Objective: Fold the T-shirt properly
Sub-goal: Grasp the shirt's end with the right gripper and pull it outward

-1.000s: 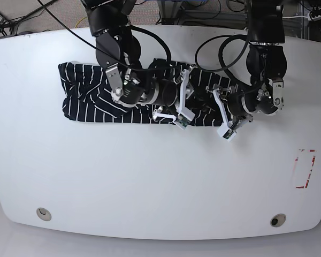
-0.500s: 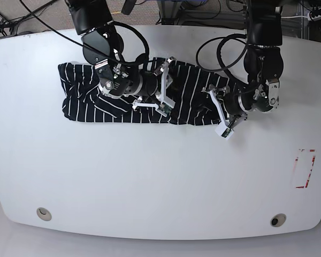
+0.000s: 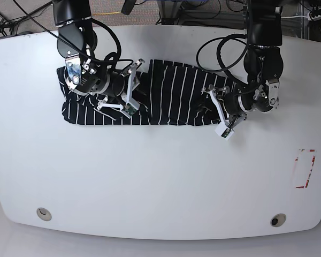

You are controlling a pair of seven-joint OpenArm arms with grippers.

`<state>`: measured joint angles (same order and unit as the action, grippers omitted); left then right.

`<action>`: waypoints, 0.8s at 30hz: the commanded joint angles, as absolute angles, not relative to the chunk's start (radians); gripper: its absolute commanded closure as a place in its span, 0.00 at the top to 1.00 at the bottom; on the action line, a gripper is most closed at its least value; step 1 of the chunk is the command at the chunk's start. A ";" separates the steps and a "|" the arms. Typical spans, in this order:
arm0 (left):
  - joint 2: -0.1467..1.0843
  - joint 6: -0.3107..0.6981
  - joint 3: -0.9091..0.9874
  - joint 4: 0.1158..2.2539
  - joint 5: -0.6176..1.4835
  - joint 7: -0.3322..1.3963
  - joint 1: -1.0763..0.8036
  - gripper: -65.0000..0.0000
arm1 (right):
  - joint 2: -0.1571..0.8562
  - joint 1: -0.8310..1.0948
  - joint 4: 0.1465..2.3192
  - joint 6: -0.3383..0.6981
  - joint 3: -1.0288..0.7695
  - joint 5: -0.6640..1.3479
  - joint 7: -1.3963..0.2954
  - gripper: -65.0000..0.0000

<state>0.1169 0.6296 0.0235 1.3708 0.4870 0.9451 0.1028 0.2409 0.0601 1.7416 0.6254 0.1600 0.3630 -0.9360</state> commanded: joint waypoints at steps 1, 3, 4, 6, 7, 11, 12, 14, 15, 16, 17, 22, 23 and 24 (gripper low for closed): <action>0.120 0.631 0.024 1.379 0.473 0.964 0.113 0.54 | 0.236 0.048 1.821 0.642 0.111 0.377 -0.989 0.27; 0.120 0.631 0.025 1.379 0.473 0.964 0.114 0.54 | 0.229 0.048 1.868 0.659 0.084 0.377 -1.015 0.27; 0.120 0.631 0.025 1.377 0.473 0.964 0.116 0.54 | 0.219 0.048 1.885 0.659 0.068 0.377 -1.020 0.27; 0.120 0.631 0.025 1.377 0.473 0.964 0.117 0.54 | 0.203 0.047 1.900 0.661 -0.008 0.377 -1.038 0.27; 0.120 0.631 0.025 1.379 0.473 0.964 0.117 0.54 | 0.200 0.047 1.900 0.662 -0.051 0.377 -1.041 0.27; 0.119 0.631 0.025 1.374 0.473 0.964 0.117 0.54 | 0.199 0.045 1.877 0.667 -0.231 0.427 -1.043 0.28; 0.119 0.631 0.025 1.374 0.473 0.964 0.119 0.54 | 0.200 0.042 1.859 0.682 -0.285 0.464 -1.044 0.28; 0.119 0.631 0.025 1.374 0.473 0.964 0.119 0.54 | 0.208 0.022 1.799 0.698 -0.404 0.564 -1.053 0.29; 0.119 0.631 0.025 1.374 0.473 0.964 0.119 0.54 | 0.217 0.012 1.758 0.698 -0.461 0.611 -1.076 0.32; 0.119 0.631 0.025 1.374 0.473 0.964 0.119 0.54 | 0.231 0.004 1.725 0.698 -0.504 0.647 -1.096 0.37; 0.119 0.631 0.025 1.374 0.473 0.964 0.119 0.54 | 0.246 -0.007 1.689 0.698 -0.544 0.679 -1.116 0.42; 0.119 0.631 0.025 1.372 0.473 0.964 0.117 0.54 | 0.328 -0.045 1.443 0.698 -0.702 0.881 -1.161 0.90; 0.119 0.631 0.025 1.372 0.473 0.964 0.117 0.54 | 0.349 -0.047 1.408 0.698 -0.710 0.908 -1.161 0.97; 0.119 0.631 0.025 1.372 0.473 0.964 0.117 0.54 | 0.369 -0.047 1.368 0.698 -0.713 0.938 -1.159 1.00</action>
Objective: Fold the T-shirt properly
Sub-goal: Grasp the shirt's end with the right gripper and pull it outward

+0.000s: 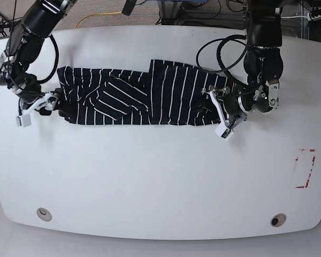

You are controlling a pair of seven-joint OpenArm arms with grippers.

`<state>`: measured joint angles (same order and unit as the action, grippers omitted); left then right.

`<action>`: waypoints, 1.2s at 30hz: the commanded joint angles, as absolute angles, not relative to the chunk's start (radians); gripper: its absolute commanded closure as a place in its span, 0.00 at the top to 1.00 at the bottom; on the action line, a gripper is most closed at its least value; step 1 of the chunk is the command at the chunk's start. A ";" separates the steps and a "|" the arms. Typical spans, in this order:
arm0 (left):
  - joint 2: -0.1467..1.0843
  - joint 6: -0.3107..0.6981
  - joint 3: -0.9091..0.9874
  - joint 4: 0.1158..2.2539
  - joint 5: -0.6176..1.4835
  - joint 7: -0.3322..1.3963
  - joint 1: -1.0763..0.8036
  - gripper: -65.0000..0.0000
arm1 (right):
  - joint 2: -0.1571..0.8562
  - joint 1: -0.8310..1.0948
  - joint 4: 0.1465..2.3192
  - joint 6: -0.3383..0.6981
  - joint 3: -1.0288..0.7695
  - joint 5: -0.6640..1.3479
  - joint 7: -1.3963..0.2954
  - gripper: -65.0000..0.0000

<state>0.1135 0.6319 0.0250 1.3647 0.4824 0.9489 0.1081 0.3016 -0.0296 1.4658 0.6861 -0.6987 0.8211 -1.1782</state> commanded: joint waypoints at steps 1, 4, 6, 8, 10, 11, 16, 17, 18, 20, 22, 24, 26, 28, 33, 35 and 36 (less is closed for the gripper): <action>0.119 0.631 0.025 1.374 0.473 0.964 0.114 0.54 | 0.390 -0.051 1.319 0.698 -0.714 0.969 -1.158 1.00; 0.120 0.631 0.025 1.374 0.473 0.964 0.113 0.54 | 0.441 -0.051 1.208 0.698 -0.717 1.010 -1.158 1.00; 0.120 0.631 0.027 1.374 0.473 0.964 0.111 0.54 | 0.461 -0.051 1.147 0.698 -0.716 1.015 -1.156 0.97; 0.120 0.631 0.027 1.374 0.473 0.964 0.111 0.54 | 0.463 -0.051 1.118 0.698 -0.711 1.017 -1.156 0.95; 0.120 0.631 0.027 1.374 0.473 0.964 0.111 0.50 | 0.458 -0.045 1.116 0.698 -0.710 1.013 -1.156 0.95; 0.120 0.631 0.027 1.374 0.473 0.964 0.111 0.49 | 0.453 -0.041 1.115 0.698 -0.710 1.013 -1.156 0.95; 0.120 0.631 0.027 1.376 0.476 0.966 0.111 0.49 | 0.387 0.001 1.188 0.698 -0.638 1.012 -1.158 0.94; 0.120 0.631 0.027 1.376 0.476 0.966 0.113 0.49 | 0.371 0.007 1.210 0.698 -0.616 1.012 -1.158 0.94; 0.120 0.631 0.025 1.376 0.476 0.966 0.113 0.49 | 0.351 0.015 1.233 0.698 -0.599 1.015 -1.158 0.94; 0.120 0.631 0.025 1.377 0.476 0.967 0.113 0.49 | 0.309 0.027 1.293 0.698 -0.584 1.012 -1.161 0.94; 0.120 0.631 0.025 1.374 0.476 0.967 0.113 0.49 | 0.269 0.027 1.319 0.698 -0.573 1.012 -1.161 0.94; 0.120 0.631 0.025 1.376 0.476 0.967 0.113 0.49 | 0.243 0.027 1.330 0.698 -0.568 1.012 -1.161 0.94; 0.120 0.631 0.025 1.379 0.476 0.969 0.113 0.49 | 0.225 0.024 1.336 0.698 -0.567 1.010 -1.159 0.94; 0.120 0.631 0.025 1.376 0.476 0.969 0.113 0.49 | 0.214 0.021 1.334 0.690 -0.567 1.010 -1.155 0.83; 0.120 0.631 0.025 1.379 0.476 0.969 0.113 0.49 | 0.214 0.007 1.334 0.673 -0.567 1.010 -1.136 0.17; 0.120 0.631 0.025 1.377 0.476 0.969 0.113 0.49 | 0.220 0.007 1.334 0.671 -0.567 1.009 -1.135 0.00; 0.120 0.631 0.025 1.377 0.476 0.969 0.113 0.49 | 0.222 0.007 1.334 0.671 -0.567 1.009 -1.135 0.00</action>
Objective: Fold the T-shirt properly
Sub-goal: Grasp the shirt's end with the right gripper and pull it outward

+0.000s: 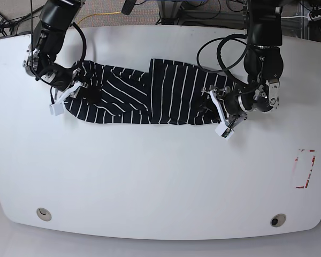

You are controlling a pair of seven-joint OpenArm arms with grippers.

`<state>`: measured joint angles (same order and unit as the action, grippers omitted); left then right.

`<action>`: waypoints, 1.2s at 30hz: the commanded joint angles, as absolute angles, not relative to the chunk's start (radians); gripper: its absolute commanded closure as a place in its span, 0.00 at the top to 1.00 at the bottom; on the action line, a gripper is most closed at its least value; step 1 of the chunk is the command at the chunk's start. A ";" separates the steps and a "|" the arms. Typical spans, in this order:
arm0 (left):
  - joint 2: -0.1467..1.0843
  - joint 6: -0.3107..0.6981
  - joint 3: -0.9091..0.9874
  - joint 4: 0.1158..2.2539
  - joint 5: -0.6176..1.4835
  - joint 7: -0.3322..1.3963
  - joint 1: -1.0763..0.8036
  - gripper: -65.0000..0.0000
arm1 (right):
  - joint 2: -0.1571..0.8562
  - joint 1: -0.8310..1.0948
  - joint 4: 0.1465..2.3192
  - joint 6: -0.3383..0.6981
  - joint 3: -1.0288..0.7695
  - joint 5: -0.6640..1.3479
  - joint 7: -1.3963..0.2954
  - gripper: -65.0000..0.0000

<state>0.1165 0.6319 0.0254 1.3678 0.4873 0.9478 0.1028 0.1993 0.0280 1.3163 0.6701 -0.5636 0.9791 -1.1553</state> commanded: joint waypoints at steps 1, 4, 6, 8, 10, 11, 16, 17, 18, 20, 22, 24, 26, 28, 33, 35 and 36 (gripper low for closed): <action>0.120 0.631 0.025 1.377 0.476 0.969 0.113 0.49 | 0.222 0.005 1.334 0.671 -0.567 1.009 -1.135 0.00; 0.120 0.631 0.025 1.379 0.476 0.970 0.113 0.49 | 0.243 0.005 1.337 0.671 -0.568 1.009 -1.135 0.00; 0.119 0.631 0.025 1.382 0.478 0.970 0.113 0.49 | 0.257 0.007 1.351 0.670 -0.568 1.009 -1.133 0.00; 0.119 0.633 0.027 1.392 0.483 0.974 0.119 0.49 | 0.263 0.007 1.360 0.670 -0.568 1.009 -1.133 0.00; 0.119 0.633 0.033 1.429 0.509 0.987 0.120 0.49 | 0.265 0.007 1.369 0.667 -0.568 1.009 -1.133 0.00; 0.119 0.633 0.047 1.454 0.532 0.997 0.122 0.49 | 0.266 0.008 1.372 0.654 -0.568 1.009 -1.133 0.00; 0.116 0.633 0.119 1.552 0.677 1.059 0.134 0.49 | 0.288 0.008 1.377 0.625 -0.567 1.009 -1.133 0.00; 0.116 0.633 0.131 1.563 0.714 1.079 0.139 0.49 | 0.288 0.008 1.377 0.625 -0.567 1.009 -1.133 0.00; 0.117 0.633 0.143 1.567 0.750 1.107 0.142 0.49 | 0.289 0.007 1.377 0.625 -0.567 1.009 -1.133 0.00; 0.119 0.633 0.163 1.573 0.800 1.153 0.140 0.49 | 0.289 0.007 1.377 0.624 -0.567 1.009 -1.133 0.00; 0.120 0.633 0.173 1.573 0.828 1.182 0.136 0.49 | 0.289 0.007 1.377 0.624 -0.567 1.009 -1.133 0.00; 0.120 0.633 0.177 1.572 0.843 1.193 0.133 0.49 | 0.289 0.007 1.377 0.624 -0.567 1.009 -1.133 0.00; 0.124 0.633 0.177 1.564 0.845 1.193 0.119 0.49 | 0.289 0.007 1.377 0.624 -0.567 1.009 -1.133 0.00; 0.142 0.633 0.177 1.564 0.845 1.193 0.097 0.49 | 0.289 0.007 1.377 0.624 -0.567 1.009 -1.133 0.00; 0.150 0.633 0.177 1.506 0.834 1.191 0.077 0.48 | 0.289 0.007 1.377 0.624 -0.567 1.009 -1.133 0.00; 0.150 0.633 0.177 1.446 0.809 1.190 0.082 0.48 | 0.289 0.007 1.380 0.624 -0.567 1.010 -1.133 0.00; 0.150 0.633 0.177 1.420 0.802 1.190 0.084 0.48 | 0.289 0.007 1.388 0.624 -0.567 1.010 -1.133 0.00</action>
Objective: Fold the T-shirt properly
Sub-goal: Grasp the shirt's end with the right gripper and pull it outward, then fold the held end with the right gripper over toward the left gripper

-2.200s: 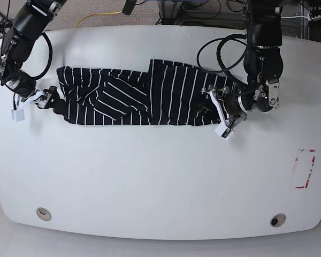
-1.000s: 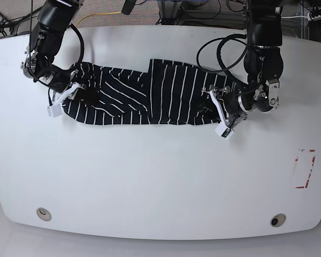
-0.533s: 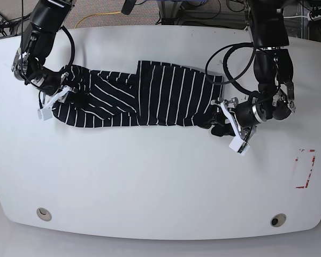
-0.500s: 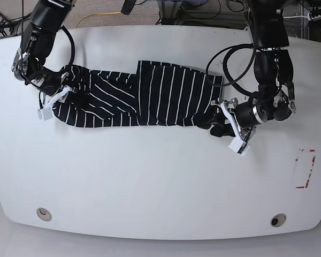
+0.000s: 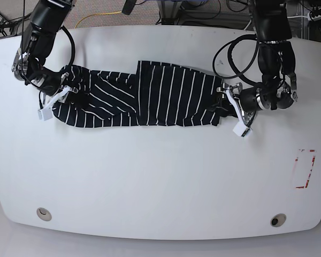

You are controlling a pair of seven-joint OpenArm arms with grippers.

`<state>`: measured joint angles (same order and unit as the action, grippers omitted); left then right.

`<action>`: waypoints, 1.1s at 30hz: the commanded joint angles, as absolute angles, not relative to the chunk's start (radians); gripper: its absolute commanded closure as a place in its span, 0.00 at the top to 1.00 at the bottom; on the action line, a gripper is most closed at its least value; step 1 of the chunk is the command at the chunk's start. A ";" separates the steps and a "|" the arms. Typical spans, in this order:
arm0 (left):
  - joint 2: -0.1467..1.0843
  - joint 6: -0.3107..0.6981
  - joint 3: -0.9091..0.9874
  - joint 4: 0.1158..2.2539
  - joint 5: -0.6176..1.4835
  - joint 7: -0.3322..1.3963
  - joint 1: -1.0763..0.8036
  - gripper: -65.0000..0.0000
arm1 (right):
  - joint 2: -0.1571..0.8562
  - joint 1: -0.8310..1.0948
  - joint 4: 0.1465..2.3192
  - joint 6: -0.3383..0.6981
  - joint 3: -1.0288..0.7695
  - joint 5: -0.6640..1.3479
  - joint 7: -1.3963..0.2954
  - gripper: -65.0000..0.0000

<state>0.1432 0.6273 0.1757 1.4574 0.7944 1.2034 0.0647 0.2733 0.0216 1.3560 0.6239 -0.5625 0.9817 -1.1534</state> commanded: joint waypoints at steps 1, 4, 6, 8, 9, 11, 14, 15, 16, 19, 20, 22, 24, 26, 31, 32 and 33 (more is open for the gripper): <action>0.150 0.633 0.177 1.394 0.794 1.187 0.084 0.48 | 0.289 0.007 1.403 0.624 -0.567 1.010 -1.133 0.00; 0.150 0.633 0.173 1.356 0.792 1.133 0.085 0.48 | 0.283 0.007 1.474 0.622 -0.567 1.010 -1.139 0.00; 0.150 0.633 0.173 1.353 0.791 1.106 0.084 0.48 | 0.280 0.012 1.518 0.622 -0.567 1.012 -1.144 0.00; 0.148 0.630 0.173 1.351 0.791 1.095 0.084 0.48 | 0.268 0.010 1.555 0.611 -0.567 1.010 -1.168 0.00; 0.147 0.627 0.173 1.351 0.791 1.095 0.084 0.48 | 0.266 0.010 1.569 0.601 -0.567 1.010 -1.175 0.00; 0.145 0.625 0.173 1.336 0.791 1.095 0.084 0.48 | 0.262 0.010 1.607 0.570 -0.567 1.015 -1.179 0.00; 0.145 0.625 0.173 1.302 0.791 1.093 0.085 0.48 | 0.254 0.012 1.667 0.555 -0.559 1.017 -1.181 0.00; 0.145 0.624 0.173 1.290 0.791 1.093 0.085 0.48 | 0.254 0.012 1.679 0.555 -0.545 1.017 -1.181 0.00; 0.143 0.624 0.173 1.274 0.791 1.092 0.085 0.48 | 0.254 0.010 1.693 0.555 -0.521 1.018 -1.181 0.00; 0.133 0.624 0.173 1.242 0.791 1.089 0.097 0.48 | 0.254 0.007 1.771 0.555 -0.461 1.018 -1.181 0.00; 0.125 0.624 0.173 1.233 0.791 1.082 0.102 0.48 | 0.252 0.007 1.791 0.553 -0.447 1.018 -1.181 0.00; 0.117 0.624 0.173 1.210 0.789 1.069 0.105 0.48 | 0.220 0.005 1.822 0.553 -0.398 1.018 -1.181 0.00; 0.114 0.624 0.173 1.199 0.789 1.064 0.107 0.48 | 0.197 0.007 1.831 0.553 -0.366 1.018 -1.181 0.00; 0.114 0.624 0.173 1.181 0.789 1.063 0.113 0.48 | 0.176 0.005 1.844 0.549 -0.334 1.017 -1.181 0.00; 0.088 0.624 0.173 1.156 0.791 1.063 0.113 0.48 | 0.102 -0.007 1.874 0.507 -0.243 1.017 -1.181 0.00; 0.085 0.624 0.173 1.153 0.791 1.063 0.114 0.48 | 0.096 -0.012 1.871 0.503 -0.229 1.013 -1.179 0.00; 0.084 0.624 0.173 1.150 0.789 1.063 0.114 0.49 | 0.076 -0.021 1.862 0.503 -0.216 1.012 -1.178 0.00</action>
<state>0.0902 0.6403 0.1772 1.1587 0.8505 1.0191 0.1139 0.1036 0.0105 1.8458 0.4988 -0.2485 0.9703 -1.2079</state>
